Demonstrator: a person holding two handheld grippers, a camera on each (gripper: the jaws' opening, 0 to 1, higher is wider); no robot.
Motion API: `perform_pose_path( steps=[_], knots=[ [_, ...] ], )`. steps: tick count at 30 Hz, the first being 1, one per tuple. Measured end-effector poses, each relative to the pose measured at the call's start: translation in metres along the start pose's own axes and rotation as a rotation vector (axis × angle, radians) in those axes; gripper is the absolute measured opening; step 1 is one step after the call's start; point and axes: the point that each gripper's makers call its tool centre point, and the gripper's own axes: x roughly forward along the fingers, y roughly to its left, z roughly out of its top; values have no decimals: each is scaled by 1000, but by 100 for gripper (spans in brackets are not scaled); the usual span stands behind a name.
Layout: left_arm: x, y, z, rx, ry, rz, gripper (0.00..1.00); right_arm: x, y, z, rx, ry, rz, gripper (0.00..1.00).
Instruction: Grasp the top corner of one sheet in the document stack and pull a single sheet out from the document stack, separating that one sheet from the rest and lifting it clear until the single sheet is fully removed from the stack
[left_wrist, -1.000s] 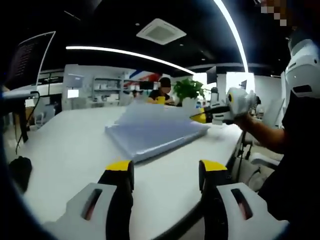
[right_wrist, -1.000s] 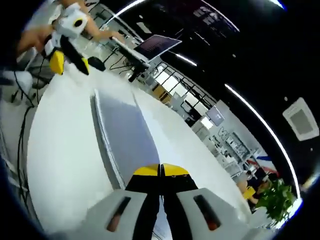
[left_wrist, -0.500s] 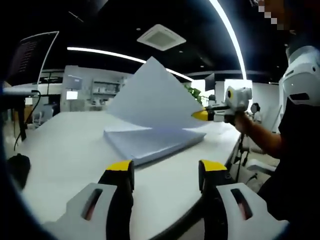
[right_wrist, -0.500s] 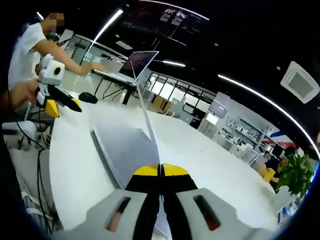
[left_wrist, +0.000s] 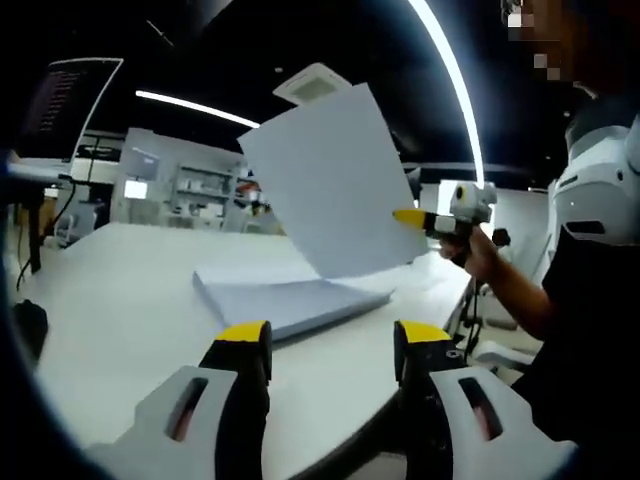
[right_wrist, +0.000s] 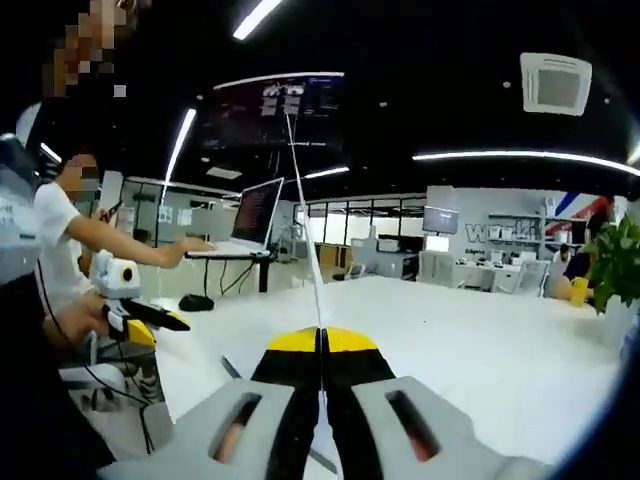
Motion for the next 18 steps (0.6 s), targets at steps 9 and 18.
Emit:
perform_pose_path(
  steps=[9, 18],
  knots=[
    [5, 3, -9, 20, 41, 17, 50, -23, -10, 31, 357, -119, 121, 1],
    [6, 0, -9, 39, 58, 11, 50, -33, -19, 14, 517, -83, 150, 1]
  ],
)
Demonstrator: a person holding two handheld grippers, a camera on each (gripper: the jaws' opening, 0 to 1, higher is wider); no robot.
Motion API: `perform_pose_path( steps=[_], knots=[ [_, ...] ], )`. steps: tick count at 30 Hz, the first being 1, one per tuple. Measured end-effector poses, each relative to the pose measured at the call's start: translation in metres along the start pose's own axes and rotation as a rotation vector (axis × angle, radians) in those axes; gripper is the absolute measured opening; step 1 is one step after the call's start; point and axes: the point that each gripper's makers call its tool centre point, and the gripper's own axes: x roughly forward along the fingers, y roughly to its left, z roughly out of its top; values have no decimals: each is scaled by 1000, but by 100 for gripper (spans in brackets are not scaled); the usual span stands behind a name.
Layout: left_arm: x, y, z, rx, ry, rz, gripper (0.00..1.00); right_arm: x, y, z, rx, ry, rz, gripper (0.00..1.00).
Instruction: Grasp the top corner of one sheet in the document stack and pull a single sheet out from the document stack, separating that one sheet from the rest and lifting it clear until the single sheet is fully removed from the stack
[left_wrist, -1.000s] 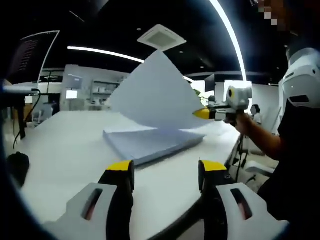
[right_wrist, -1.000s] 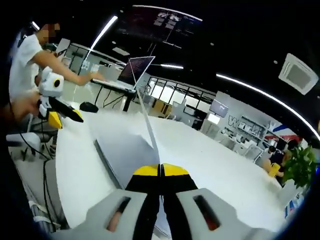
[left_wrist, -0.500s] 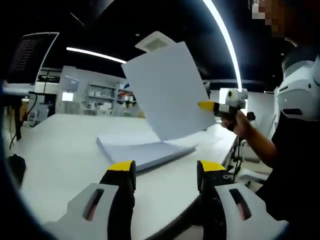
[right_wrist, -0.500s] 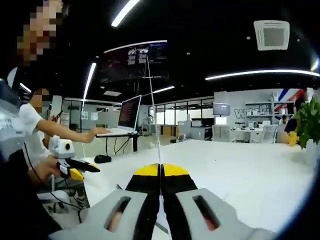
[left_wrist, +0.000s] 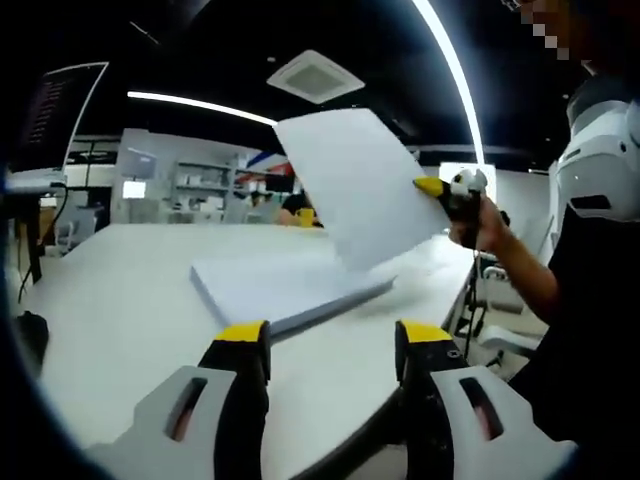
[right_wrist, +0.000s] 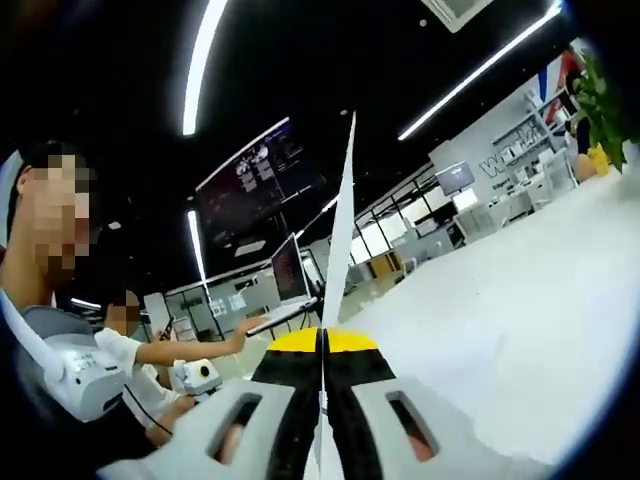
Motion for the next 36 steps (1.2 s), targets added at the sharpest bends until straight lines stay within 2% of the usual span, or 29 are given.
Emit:
perform_pose_path(
  steps=[3, 5, 6, 8, 11, 15, 24, 28, 36],
  knots=[
    [0, 1, 0, -2, -1, 5, 50, -3, -18, -15, 81, 67, -76, 1],
    [0, 1, 0, 0, 3, 4, 50, -5, -33, -26, 104, 114, -128, 1],
    [0, 1, 0, 2, 4, 3, 50, -7, -43, -34, 116, 144, -167, 1],
    [1, -1, -1, 2, 3, -2, 50, -15, -74, -53, 132, 202, -291, 1],
    [3, -5, -2, 5, 8, -14, 50, -18, -80, -68, 193, 224, -289, 1],
    [3, -5, -3, 6, 10, -14, 50, -24, -89, -73, 172, 254, -338, 1],
    [3, -1, -13, -2, 26, 6, 50, -41, -93, -63, 168, 275, -348, 1],
    [2, -1, -14, -3, 30, 8, 50, -52, -98, -48, 131, 286, -365, 1],
    [-1, 2, -14, -2, 26, 16, 50, -91, -121, -1, 29, 329, -465, 1]
  ],
)
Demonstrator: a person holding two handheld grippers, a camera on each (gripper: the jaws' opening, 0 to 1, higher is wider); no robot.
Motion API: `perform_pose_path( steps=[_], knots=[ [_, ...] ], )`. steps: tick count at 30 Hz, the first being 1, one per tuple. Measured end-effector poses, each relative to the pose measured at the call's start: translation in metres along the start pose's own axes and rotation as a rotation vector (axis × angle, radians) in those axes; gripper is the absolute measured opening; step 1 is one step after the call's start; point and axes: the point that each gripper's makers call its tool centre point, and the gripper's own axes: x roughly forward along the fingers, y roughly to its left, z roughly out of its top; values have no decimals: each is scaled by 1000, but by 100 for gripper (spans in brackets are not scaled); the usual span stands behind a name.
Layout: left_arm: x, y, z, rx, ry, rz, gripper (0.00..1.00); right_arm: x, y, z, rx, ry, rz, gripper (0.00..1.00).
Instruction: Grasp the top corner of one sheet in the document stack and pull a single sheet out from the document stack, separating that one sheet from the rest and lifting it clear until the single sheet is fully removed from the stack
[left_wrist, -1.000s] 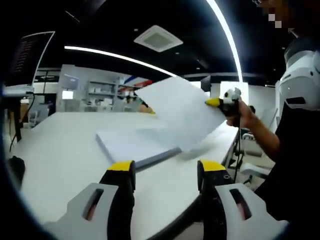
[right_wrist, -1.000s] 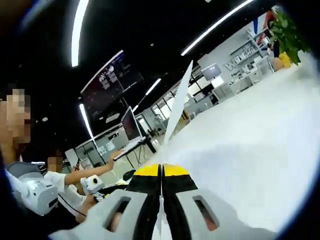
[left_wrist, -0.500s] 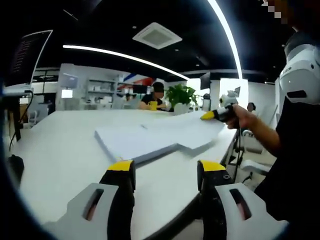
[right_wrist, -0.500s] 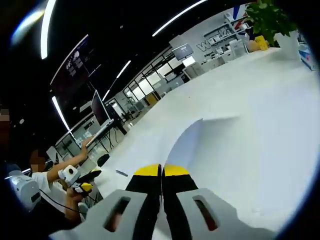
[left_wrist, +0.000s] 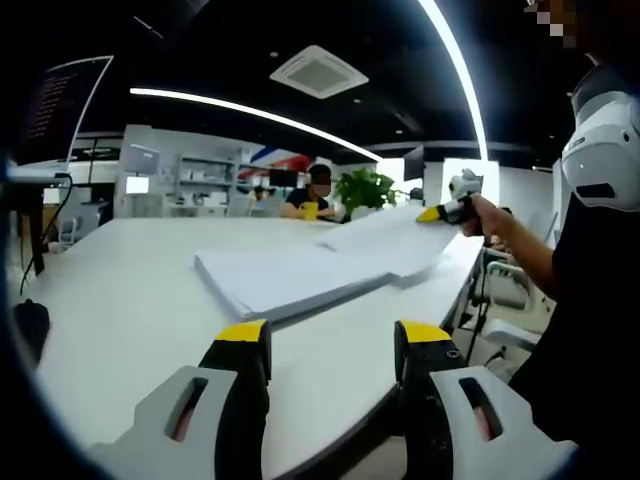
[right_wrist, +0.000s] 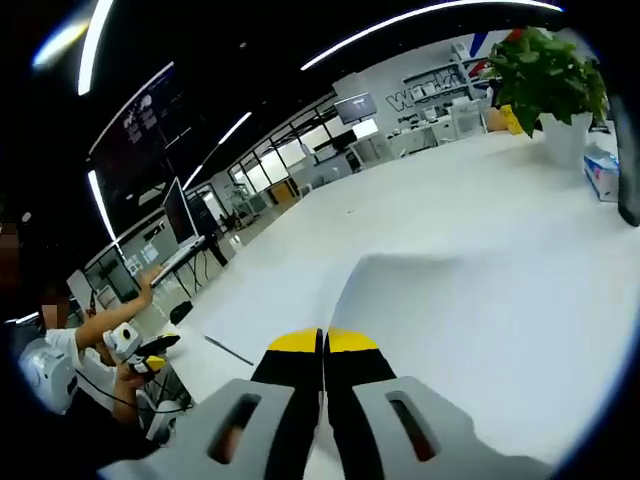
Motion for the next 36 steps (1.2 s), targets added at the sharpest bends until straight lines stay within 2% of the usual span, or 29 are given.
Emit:
perform_pose_path(
  steps=[10, 16, 17, 18, 20, 24, 26, 29, 33, 36],
  knots=[
    [3, -4, 0, 2, -3, -7, 50, -30, -37, 19, -52, 82, -86, 1],
    [-5, 8, 2, 22, 3, 28, 50, -39, -64, 18, -15, 129, -110, 2],
    [-7, 11, 3, 23, -1, 39, 50, -40, -70, 19, 4, 127, -111, 2],
    [-8, 13, 3, 22, -3, 45, 50, -41, -74, 20, 58, 120, -88, 2],
    [-10, 15, 3, 22, -2, 50, 50, -43, -80, 16, 115, 137, -70, 2],
    [-11, 16, -3, 19, 10, 54, 50, -46, -108, 5, 140, 200, -108, 2],
    [-10, 17, -8, 11, 22, 52, 50, -47, -110, -4, 194, 214, -107, 2],
    [-10, 17, -11, 12, 30, 55, 50, -50, -123, -16, 209, 243, -157, 2],
    [-12, 21, -4, -1, 0, 63, 50, -52, -149, -33, 227, 286, -235, 2],
    [-13, 24, -1, 12, 2, 72, 50, -51, -161, -40, 244, 296, -261, 2]
  ],
)
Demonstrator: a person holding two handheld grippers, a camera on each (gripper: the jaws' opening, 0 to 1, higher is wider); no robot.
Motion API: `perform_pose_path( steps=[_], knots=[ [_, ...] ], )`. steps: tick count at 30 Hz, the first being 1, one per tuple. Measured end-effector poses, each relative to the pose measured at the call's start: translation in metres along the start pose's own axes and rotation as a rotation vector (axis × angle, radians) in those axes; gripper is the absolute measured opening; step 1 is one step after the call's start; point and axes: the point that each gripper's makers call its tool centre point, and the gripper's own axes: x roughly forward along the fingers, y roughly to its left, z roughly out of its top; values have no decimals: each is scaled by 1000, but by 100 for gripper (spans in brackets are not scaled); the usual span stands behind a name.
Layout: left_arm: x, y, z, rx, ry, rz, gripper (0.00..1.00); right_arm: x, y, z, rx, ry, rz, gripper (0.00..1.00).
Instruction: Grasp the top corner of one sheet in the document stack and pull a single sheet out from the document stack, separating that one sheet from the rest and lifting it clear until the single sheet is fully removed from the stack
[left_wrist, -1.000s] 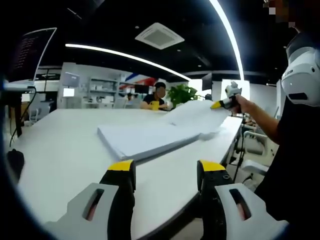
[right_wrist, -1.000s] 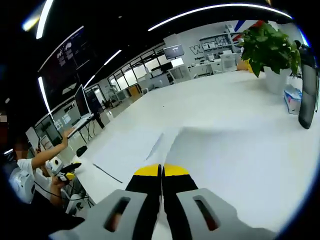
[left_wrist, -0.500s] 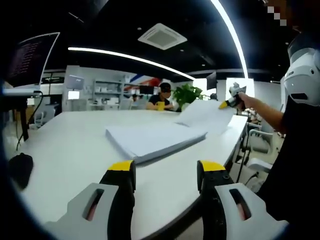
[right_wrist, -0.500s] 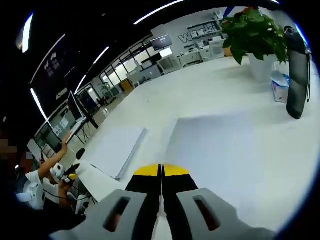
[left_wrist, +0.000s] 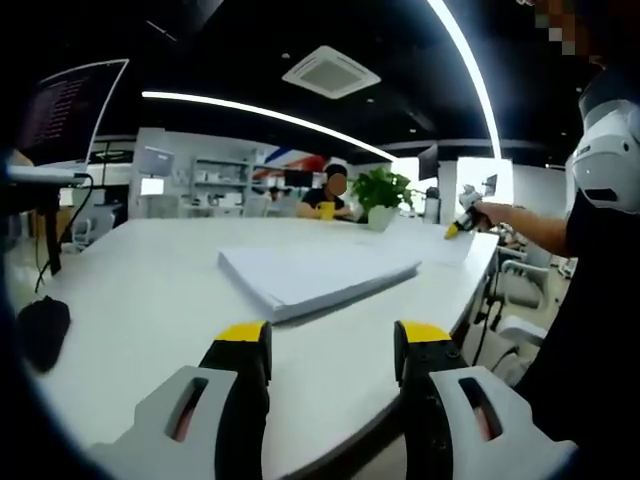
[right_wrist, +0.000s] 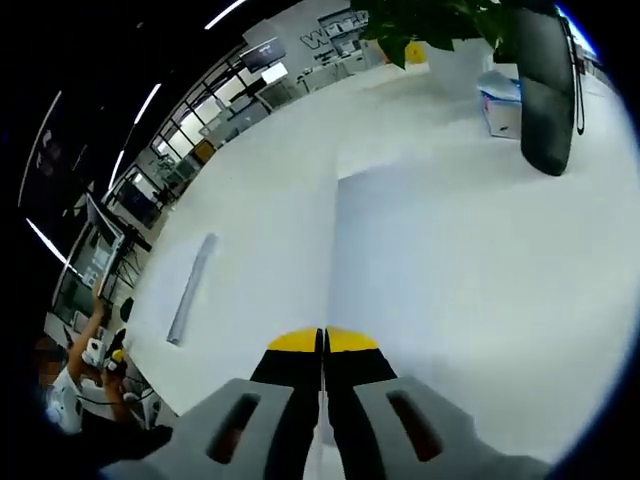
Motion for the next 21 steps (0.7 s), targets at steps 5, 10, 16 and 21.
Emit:
perform_pose_path(
  steps=[5, 10, 16, 21],
  knots=[
    [-1, 3, -2, 5, 16, 6, 50, 7, -7, 1, -21, -30, -51, 2],
    [-1, -1, -1, 11, 16, -4, 50, 14, -11, -4, -95, -1, -110, 2],
    [0, 5, -2, 6, 18, 14, 50, 14, -30, 5, -212, 34, -191, 2],
    [3, 6, 2, 19, 20, 11, 50, 12, -52, 20, -300, 47, -278, 2]
  ],
)
